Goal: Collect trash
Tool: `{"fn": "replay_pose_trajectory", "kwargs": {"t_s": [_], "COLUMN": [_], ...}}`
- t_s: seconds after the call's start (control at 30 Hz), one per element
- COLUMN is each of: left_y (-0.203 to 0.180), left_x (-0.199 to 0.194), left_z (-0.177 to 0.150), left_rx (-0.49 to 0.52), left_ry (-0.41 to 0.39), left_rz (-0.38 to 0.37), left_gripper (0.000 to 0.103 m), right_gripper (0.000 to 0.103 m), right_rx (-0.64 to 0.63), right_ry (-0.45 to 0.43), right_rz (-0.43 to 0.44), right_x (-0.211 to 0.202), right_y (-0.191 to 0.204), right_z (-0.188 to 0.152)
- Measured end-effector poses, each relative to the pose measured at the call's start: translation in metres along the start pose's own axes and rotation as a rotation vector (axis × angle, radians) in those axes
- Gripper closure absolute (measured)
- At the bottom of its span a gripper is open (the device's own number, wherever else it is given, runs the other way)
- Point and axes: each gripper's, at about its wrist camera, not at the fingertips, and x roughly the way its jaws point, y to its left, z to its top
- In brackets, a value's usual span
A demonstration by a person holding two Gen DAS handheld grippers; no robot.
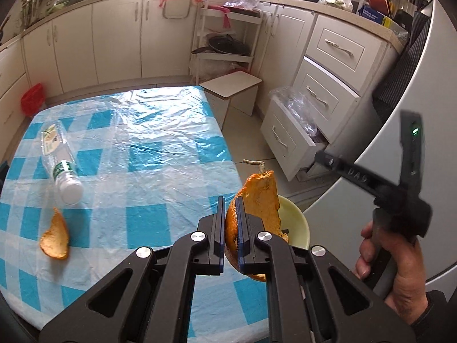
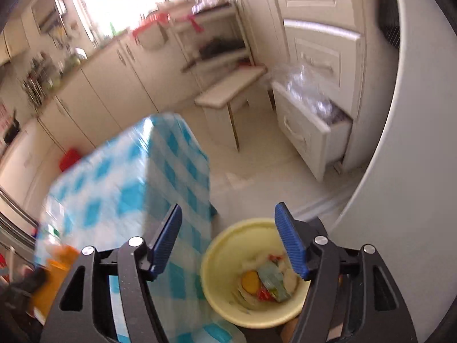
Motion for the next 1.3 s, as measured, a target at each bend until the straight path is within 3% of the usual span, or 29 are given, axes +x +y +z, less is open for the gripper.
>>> {"fn": "replay_pose_trajectory", "kwargs": {"t_s": [0.13, 0.23, 0.4, 0.5, 0.63, 1.1, 1.3], "left_y": [-0.027, -0.045, -0.068, -0.078, -0.083, -0.057, -0.01], "left_x": [0.035, 0.058, 0.103, 0.116, 0.11, 0.077, 0.034], "left_z": [-0.001, -0.005, -0.007, -0.007, -0.007, -0.01, -0.031], "left_rx": [0.024, 0.039, 0.055, 0.061, 0.08, 0.068, 0.05], "left_ry": [0.046, 0.076, 0.157, 0.184, 0.161, 0.131, 0.061], "left_rz": [-0.018, -0.027, -0.034, -0.039, -0.03, 0.012, 0.114], "left_gripper": [0.097, 0.097, 0.096, 0.09, 0.068, 0.056, 0.045], "right_gripper": [0.03, 0.029, 0.029, 0.029, 0.028, 0.025, 0.023], "right_rx": [0.054, 0.098, 0.156, 0.158, 0.147, 0.114, 0.089], "right_ry": [-0.143, -0.203, -0.207, -0.202, -0.212, -0.197, -0.178], "right_rz": [0.059, 0.085, 0.103, 0.116, 0.126, 0.137, 0.144], "right_x": [-0.031, -0.045, -0.044, -0.046, -0.05, -0.043, -0.036], "right_y": [-0.004, -0.011, -0.022, -0.021, -0.016, 0.002, 0.014], "right_z": [0.019, 0.028, 0.035, 0.034, 0.035, 0.032, 0.031]}}
